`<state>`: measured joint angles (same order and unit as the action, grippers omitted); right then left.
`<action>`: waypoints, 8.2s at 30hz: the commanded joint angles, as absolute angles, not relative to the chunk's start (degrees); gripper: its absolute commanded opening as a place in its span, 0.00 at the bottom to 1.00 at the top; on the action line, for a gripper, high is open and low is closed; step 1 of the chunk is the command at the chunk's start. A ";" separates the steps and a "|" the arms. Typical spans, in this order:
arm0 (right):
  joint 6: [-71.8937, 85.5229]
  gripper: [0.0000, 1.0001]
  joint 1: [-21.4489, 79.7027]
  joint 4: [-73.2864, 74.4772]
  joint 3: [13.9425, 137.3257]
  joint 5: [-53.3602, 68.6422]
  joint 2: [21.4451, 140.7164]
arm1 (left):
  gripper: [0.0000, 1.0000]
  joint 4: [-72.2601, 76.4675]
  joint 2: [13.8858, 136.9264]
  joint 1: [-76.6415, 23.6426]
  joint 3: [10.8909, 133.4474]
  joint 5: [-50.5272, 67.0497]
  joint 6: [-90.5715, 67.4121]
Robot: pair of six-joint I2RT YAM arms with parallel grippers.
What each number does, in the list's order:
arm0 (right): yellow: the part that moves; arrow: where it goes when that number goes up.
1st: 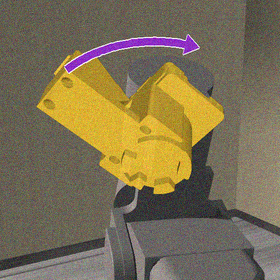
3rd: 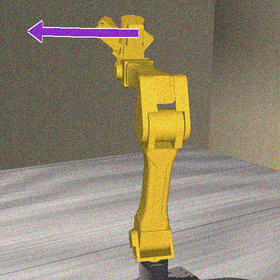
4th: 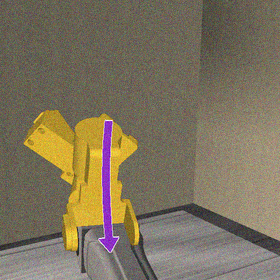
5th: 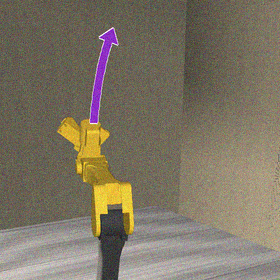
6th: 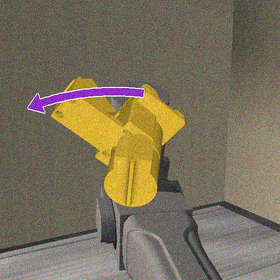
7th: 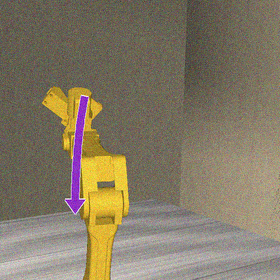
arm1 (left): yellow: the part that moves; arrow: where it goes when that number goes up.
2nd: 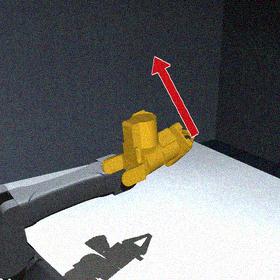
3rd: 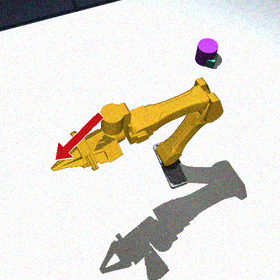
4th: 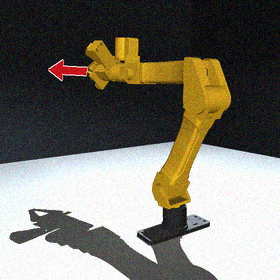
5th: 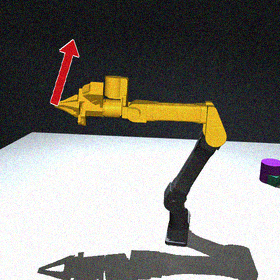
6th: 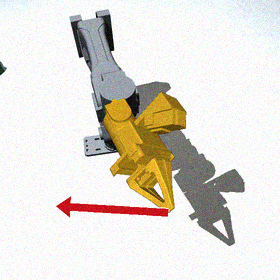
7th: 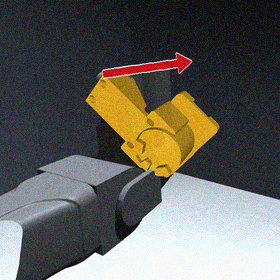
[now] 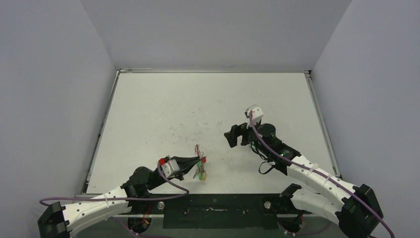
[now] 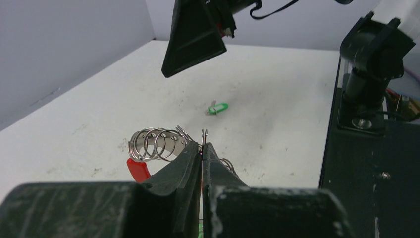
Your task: Put the keys on the keyring
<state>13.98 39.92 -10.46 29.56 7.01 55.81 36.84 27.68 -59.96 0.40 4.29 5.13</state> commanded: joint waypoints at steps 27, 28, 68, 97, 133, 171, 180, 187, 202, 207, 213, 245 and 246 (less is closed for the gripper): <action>24.15 0.33 28.96 27.76 48.96 -8.86 85.95 | 0.00 38.11 27.69 -59.94 4.70 0.97 2.02; 24.23 0.31 29.00 27.59 48.83 -8.47 86.15 | 0.00 37.97 27.69 -59.94 4.66 0.78 2.02; 5.86 0.00 42.32 23.10 50.98 26.87 68.43 | 0.00 29.65 28.30 -59.99 6.86 0.44 -3.47; 1.41 0.00 55.30 25.61 61.54 32.12 75.16 | 0.00 31.41 33.22 -59.98 8.67 3.98 -2.64; 0.44 0.00 56.37 26.82 61.08 21.62 76.14 | 0.00 33.00 30.70 -59.97 8.02 3.86 -4.86; -22.13 0.64 56.36 1.54 40.69 32.00 57.21 | 0.00 29.91 24.53 -59.94 6.02 8.06 -2.84; -28.65 0.45 56.19 1.45 43.58 42.00 62.47 | 0.00 31.74 25.71 -59.99 6.23 11.63 -2.48; -29.14 0.38 56.09 0.44 43.51 43.24 63.19 | 0.00 32.49 26.86 -60.03 6.57 12.12 -2.40; -30.97 0.11 55.98 0.59 43.77 45.04 66.13 | 0.00 33.32 27.62 -59.99 6.83 12.83 -2.37; -31.22 0.00 55.66 2.22 44.52 44.73 66.27 | 0.00 33.24 27.51 -60.01 6.86 12.85 -2.29; -30.47 0.00 55.46 11.62 49.30 42.89 66.15 | 0.12 28.47 26.32 -59.96 8.10 10.93 -0.81; -16.58 0.00 55.33 39.97 70.45 34.98 81.13 | 0.33 21.45 34.51 -60.03 14.82 15.62 7.61; -16.19 0.00 55.25 39.35 70.12 34.98 81.12 | 0.33 21.27 34.10 -60.03 14.77 15.38 7.57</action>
<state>-19.16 55.81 45.60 70.08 35.75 82.02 17.74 35.48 -59.90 12.93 14.46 8.29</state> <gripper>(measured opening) 0.031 0.326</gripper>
